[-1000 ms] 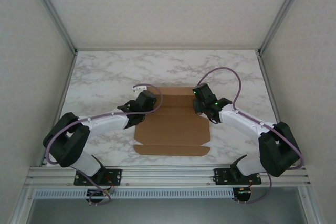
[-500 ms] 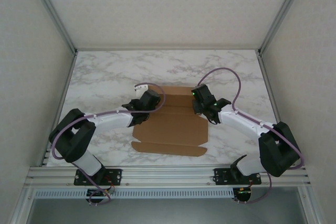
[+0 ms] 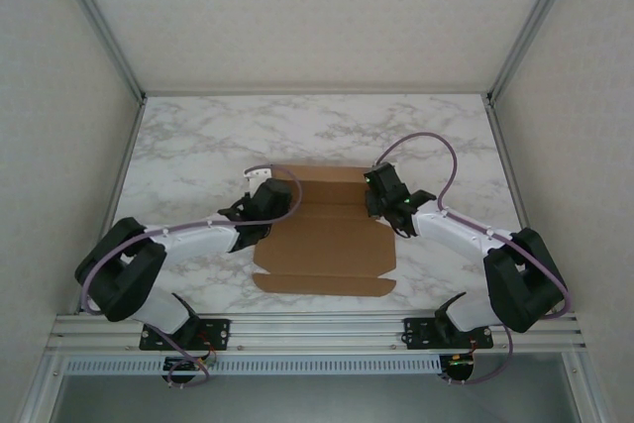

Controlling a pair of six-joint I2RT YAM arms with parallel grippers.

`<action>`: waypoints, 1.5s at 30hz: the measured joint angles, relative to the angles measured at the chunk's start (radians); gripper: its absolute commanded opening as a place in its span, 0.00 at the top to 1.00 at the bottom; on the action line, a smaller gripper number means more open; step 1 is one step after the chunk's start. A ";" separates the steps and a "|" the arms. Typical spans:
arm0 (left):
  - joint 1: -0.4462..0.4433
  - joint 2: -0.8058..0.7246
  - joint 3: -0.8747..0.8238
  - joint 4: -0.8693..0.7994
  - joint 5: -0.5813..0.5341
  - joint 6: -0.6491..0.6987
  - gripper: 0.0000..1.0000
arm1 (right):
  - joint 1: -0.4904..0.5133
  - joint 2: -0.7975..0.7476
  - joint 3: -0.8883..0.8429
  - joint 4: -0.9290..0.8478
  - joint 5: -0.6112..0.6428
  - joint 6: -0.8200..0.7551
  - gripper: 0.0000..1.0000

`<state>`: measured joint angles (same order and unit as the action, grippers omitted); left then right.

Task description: Fold the paper box

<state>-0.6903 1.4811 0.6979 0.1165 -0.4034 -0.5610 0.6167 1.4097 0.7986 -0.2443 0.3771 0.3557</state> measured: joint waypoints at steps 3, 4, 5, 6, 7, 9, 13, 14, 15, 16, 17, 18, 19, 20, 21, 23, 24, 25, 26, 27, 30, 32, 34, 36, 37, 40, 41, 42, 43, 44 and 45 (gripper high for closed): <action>0.000 -0.044 -0.015 -0.001 0.027 -0.010 0.40 | 0.000 0.000 -0.010 0.029 -0.001 0.000 0.90; 0.000 -0.058 -0.021 0.000 0.035 -0.013 0.39 | 0.000 -0.002 -0.015 0.040 -0.001 0.000 0.85; 0.000 -0.071 -0.027 -0.001 0.045 -0.016 0.39 | 0.000 -0.004 -0.019 0.047 -0.001 0.001 0.79; 0.000 -0.083 -0.034 -0.001 0.055 -0.019 0.38 | -0.001 -0.008 -0.025 0.053 -0.002 0.003 0.73; 0.000 -0.095 -0.041 -0.001 0.068 -0.019 0.37 | -0.002 -0.015 -0.030 0.061 -0.005 0.005 0.69; 0.000 -0.124 -0.054 -0.005 0.091 -0.019 0.36 | -0.003 -0.033 -0.036 0.071 -0.006 0.003 0.60; 0.000 -0.208 -0.080 -0.009 0.121 -0.019 0.33 | -0.004 -0.100 -0.046 0.092 -0.009 -0.006 0.46; 0.000 -0.233 -0.088 -0.010 0.126 -0.020 0.32 | -0.004 -0.121 -0.052 0.100 -0.012 -0.013 0.43; 0.000 -0.252 -0.093 -0.011 0.129 -0.020 0.32 | -0.004 -0.140 -0.056 0.101 -0.015 -0.018 0.40; 0.000 -0.267 -0.095 -0.013 0.133 -0.020 0.32 | -0.005 -0.155 -0.061 0.106 -0.018 -0.024 0.39; 0.000 -0.279 -0.098 -0.013 0.138 -0.020 0.32 | -0.006 -0.168 -0.065 0.111 -0.024 -0.030 0.37; 0.000 -0.288 -0.101 -0.013 0.145 -0.020 0.32 | -0.006 -0.180 -0.070 0.117 -0.035 -0.035 0.36; 0.000 -0.291 -0.103 -0.014 0.148 -0.019 0.33 | -0.008 -0.190 -0.076 0.122 -0.042 -0.039 0.36; 0.000 -0.293 -0.106 -0.016 0.158 -0.019 0.33 | -0.008 -0.201 -0.084 0.131 -0.053 -0.043 0.35; 0.000 -0.295 -0.108 -0.018 0.166 -0.019 0.34 | -0.008 -0.215 -0.093 0.137 -0.064 -0.048 0.34; 0.000 -0.309 -0.116 -0.028 0.187 -0.018 0.36 | -0.009 -0.252 -0.119 0.155 -0.089 -0.057 0.31; 0.000 -0.325 -0.124 -0.030 0.201 -0.018 0.40 | -0.010 -0.278 -0.135 0.159 -0.103 -0.061 0.31; 0.000 -0.343 -0.129 -0.034 0.209 -0.019 0.42 | -0.010 -0.301 -0.146 0.159 -0.116 -0.065 0.31; 0.000 -0.373 -0.140 -0.034 0.225 -0.017 0.43 | -0.010 -0.326 -0.155 0.159 -0.127 -0.069 0.30; 0.000 -0.407 -0.150 -0.034 0.232 -0.015 0.44 | -0.010 -0.349 -0.161 0.161 -0.142 -0.072 0.29; 0.000 -0.508 -0.166 -0.035 0.240 -0.014 0.44 | -0.010 -0.409 -0.167 0.170 -0.172 -0.076 0.27; 0.000 -0.562 -0.166 -0.034 0.239 -0.014 0.43 | -0.010 -0.440 -0.167 0.178 -0.185 -0.079 0.26; 0.000 -0.603 -0.166 -0.034 0.232 -0.011 0.39 | -0.010 -0.456 -0.166 0.179 -0.189 -0.079 0.25; 0.005 -0.617 -0.161 -0.036 0.220 -0.012 0.39 | -0.015 -0.449 -0.155 0.168 -0.187 -0.074 0.25; 0.009 -0.615 -0.153 -0.042 0.218 -0.011 0.39 | -0.018 -0.441 -0.147 0.160 -0.187 -0.071 0.25; 0.041 -0.561 -0.110 -0.054 0.225 -0.012 0.40 | -0.035 -0.392 -0.097 0.116 -0.175 -0.048 0.25; 0.056 -0.531 -0.089 -0.057 0.229 -0.012 0.41 | -0.043 -0.371 -0.077 0.104 -0.168 -0.040 0.25; 0.070 -0.502 -0.072 -0.057 0.230 -0.013 0.41 | -0.051 -0.351 -0.058 0.091 -0.163 -0.029 0.25; 0.082 -0.479 -0.061 -0.056 0.235 -0.014 0.41 | -0.058 -0.336 -0.046 0.082 -0.161 -0.023 0.26; 0.093 -0.460 -0.055 -0.054 0.240 -0.016 0.41 | -0.065 -0.322 -0.035 0.073 -0.159 -0.016 0.26; 0.105 -0.443 -0.055 -0.051 0.252 -0.020 0.41 | -0.072 -0.314 -0.029 0.065 -0.157 -0.009 0.27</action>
<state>-0.5858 1.0378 0.6426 0.0650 -0.1516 -0.5808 0.5446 1.0962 0.7700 -0.1795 0.2199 0.3466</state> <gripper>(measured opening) 0.594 0.741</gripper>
